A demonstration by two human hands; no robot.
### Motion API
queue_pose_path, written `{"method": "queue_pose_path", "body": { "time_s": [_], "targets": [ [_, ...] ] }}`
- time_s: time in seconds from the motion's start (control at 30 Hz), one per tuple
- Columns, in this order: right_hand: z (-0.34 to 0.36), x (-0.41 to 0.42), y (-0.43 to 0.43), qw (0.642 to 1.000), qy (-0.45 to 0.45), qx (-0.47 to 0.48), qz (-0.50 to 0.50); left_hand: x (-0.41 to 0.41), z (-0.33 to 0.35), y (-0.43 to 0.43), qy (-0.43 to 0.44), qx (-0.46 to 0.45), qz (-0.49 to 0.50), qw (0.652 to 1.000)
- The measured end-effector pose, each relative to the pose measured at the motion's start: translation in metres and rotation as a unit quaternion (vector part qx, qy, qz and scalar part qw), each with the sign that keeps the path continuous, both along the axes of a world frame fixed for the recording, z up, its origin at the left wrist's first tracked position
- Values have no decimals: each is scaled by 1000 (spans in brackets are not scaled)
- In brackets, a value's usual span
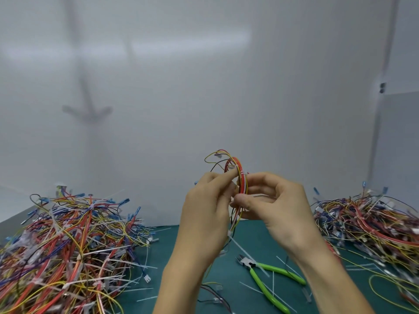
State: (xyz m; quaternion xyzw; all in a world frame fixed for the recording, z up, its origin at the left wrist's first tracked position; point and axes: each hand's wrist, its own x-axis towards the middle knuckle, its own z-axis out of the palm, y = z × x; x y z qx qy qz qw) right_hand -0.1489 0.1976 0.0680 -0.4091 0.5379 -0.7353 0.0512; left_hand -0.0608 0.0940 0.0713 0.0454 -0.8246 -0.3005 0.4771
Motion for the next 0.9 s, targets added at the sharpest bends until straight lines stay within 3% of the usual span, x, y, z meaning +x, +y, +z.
{"method": "queue_pose_path", "body": {
  "time_s": [0.17, 0.33, 0.5, 0.57, 0.7, 0.9],
  "targets": [
    [3, -5, 8, 996, -20, -68, -50, 14, 1, -16, -50, 59, -50, 996],
    [6, -10, 14, 987, -75, -125, -65, 28, -9, -44, -291, 111, -86, 947],
    [5, -13, 16, 979, -122, -150, -61, 26, -17, -49, -350, 119, -155, 916],
    [6, -15, 17, 975, -139, -162, -55, 23, -21, -50, -371, 103, -139, 912],
    [7, -18, 20, 968, -166, -183, -40, 16, -28, -51, -330, 92, -77, 937],
    [6, -25, 23, 957, -214, -196, -25, 19, -22, -53, -176, 296, -98, 934]
  ]
}}
